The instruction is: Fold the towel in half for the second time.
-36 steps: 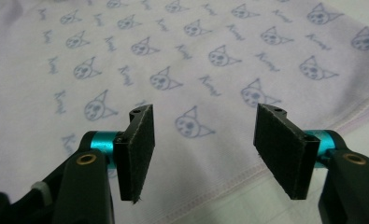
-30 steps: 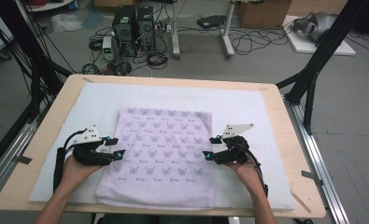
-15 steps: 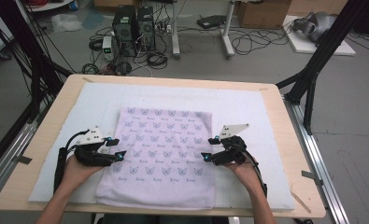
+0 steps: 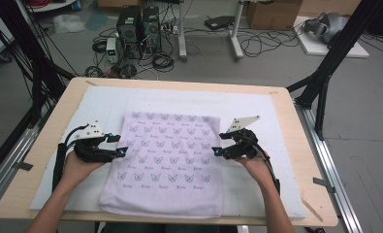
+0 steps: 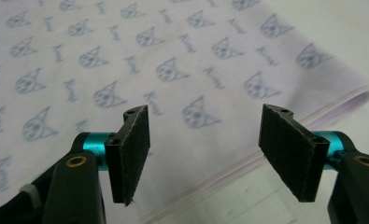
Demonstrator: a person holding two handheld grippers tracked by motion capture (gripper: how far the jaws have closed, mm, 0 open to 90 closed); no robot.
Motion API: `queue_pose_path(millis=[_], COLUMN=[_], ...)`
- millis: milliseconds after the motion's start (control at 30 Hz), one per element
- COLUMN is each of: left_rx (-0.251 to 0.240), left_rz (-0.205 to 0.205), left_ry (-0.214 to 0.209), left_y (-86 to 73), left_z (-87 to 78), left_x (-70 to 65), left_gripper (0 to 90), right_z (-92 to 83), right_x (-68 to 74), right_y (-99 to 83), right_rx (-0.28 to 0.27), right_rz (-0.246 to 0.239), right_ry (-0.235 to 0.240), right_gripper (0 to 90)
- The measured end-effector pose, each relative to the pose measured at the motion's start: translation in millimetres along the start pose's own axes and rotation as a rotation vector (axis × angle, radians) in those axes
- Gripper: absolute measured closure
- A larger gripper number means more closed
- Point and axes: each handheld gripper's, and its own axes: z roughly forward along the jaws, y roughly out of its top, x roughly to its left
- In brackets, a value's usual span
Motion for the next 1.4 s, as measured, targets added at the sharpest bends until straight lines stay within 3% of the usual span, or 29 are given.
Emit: queue_pose_path(millis=[167,433,533,600,767,933,1100,1233,1300,1400], left_rx=[0.001,0.018,0.021,0.022,0.057,0.109,0.14,0.136,0.138,0.148], left_rz=[-0.039,-0.064,-0.094,-0.136,-0.175,-0.214,-0.241,-0.224,-0.226,-0.205], left_ry=[0.023,0.077,0.105,0.12,0.129,0.124,0.16,0.166,0.166,0.145], left_y=[14.8,40.8,35.2,29.8,18.7,7.8,1.8,1.9,2.0,3.6], left_z=[2.5,11.7,22.5,28.9,45.8,64.5,77.5,81.7,81.8,81.9], left_x=[23.2,56.4,69.1,78.1,89.9,94.2,95.3,92.5,92.2,89.7], left_gripper=[44.5,46.0,48.7,49.0,51.7,50.6,51.1,68.0,71.1,82.5], right_z=[0.6,5.0,14.3,20.3,33.4,47.6,58.4,66.0,65.2,65.0], right_x=[-17.3,-42.5,-53.9,-60.7,-71.6,-77.6,-84.1,-86.2,-83.5,-83.7], right_y=[21.1,51.2,46.0,40.6,32.6,25.4,15.9,8.4,5.2,3.5], right_rx=[0.019,0.026,0.045,0.069,0.08,0.09,0.117,0.119,0.089,0.074], right_rz=[0.005,-0.006,0.016,0.04,0.069,0.109,0.17,0.201,0.198,0.208], right_ry=[-0.022,-0.062,-0.092,-0.106,-0.1,-0.1,-0.103,-0.083,-0.095,-0.022], right_gripper=[33.6,36.8,36.5,35.6,35.6,35.1,36.2,47.9,61.8,79.4])
